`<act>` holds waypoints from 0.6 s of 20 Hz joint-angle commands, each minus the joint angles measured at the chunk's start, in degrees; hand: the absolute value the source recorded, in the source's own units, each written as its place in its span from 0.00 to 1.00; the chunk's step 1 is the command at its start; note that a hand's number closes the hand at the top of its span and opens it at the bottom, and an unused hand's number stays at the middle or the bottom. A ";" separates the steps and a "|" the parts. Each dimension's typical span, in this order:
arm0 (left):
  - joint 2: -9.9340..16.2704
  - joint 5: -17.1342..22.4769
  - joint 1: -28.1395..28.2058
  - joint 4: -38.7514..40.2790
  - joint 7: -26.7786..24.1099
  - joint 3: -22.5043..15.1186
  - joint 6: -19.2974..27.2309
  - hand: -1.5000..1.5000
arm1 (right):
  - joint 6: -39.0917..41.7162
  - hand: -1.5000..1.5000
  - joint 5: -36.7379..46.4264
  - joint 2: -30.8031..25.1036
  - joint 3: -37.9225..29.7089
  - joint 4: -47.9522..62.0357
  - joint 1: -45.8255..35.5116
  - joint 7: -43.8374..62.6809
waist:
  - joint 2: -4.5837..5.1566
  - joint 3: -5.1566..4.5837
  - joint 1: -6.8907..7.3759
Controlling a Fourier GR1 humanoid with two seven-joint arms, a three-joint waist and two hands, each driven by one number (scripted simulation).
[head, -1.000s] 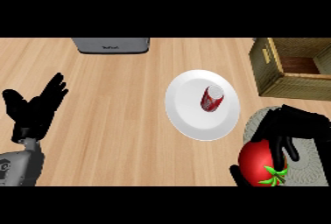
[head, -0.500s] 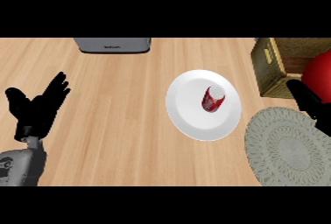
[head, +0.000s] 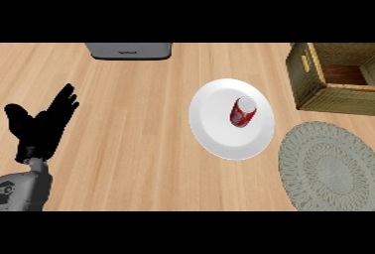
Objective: Pick the tomato from the placemat and place it in the basket
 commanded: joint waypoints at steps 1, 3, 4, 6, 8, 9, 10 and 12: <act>1.10 -0.12 -3.60 2.99 0.22 0.75 -0.55 0.50 | -4.05 1.00 1.64 -3.79 -1.94 11.42 1.09 -11.52 | 0.25 0.01 0.08; 1.99 0.63 -1.28 0.57 1.13 1.49 -1.49 0.50 | -3.00 1.00 0.62 -6.71 -2.55 13.14 0.38 -12.40 | 0.03 0.01 0.06; -0.29 -0.28 -1.62 2.10 -0.48 -0.04 -0.46 0.50 | -5.33 1.00 1.67 -7.45 -3.52 19.74 0.52 -18.32 | 0.31 0.02 0.37; 0.94 -0.12 -3.08 5.64 -1.98 1.90 -0.61 0.50 | -4.35 1.00 -1.46 -7.45 -5.28 17.47 3.88 -18.56 | 0.06 0.01 -0.33; -0.57 -1.38 -5.30 -0.10 4.24 -0.61 1.99 0.50 | -9.62 1.00 2.15 -5.73 -2.88 22.87 3.57 -22.97 | 0.14 0.04 0.14; -1.73 -1.54 0.55 -2.45 0.93 -1.26 1.19 0.50 | -10.12 1.00 1.36 -6.20 -2.97 24.55 2.54 -23.02 | 0.02 0.02 0.31; 1.25 0.83 0.46 -1.36 2.22 1.48 -1.50 0.50 | -10.94 1.00 1.64 -2.78 -1.47 16.36 8.33 -21.04 | -0.11 0.01 -0.12; -0.85 -0.65 -0.10 -1.94 2.41 -0.08 0.48 0.50 | -12.58 1.00 1.32 -4.42 -1.69 24.33 5.07 -24.52 | -0.03 0.01 0.10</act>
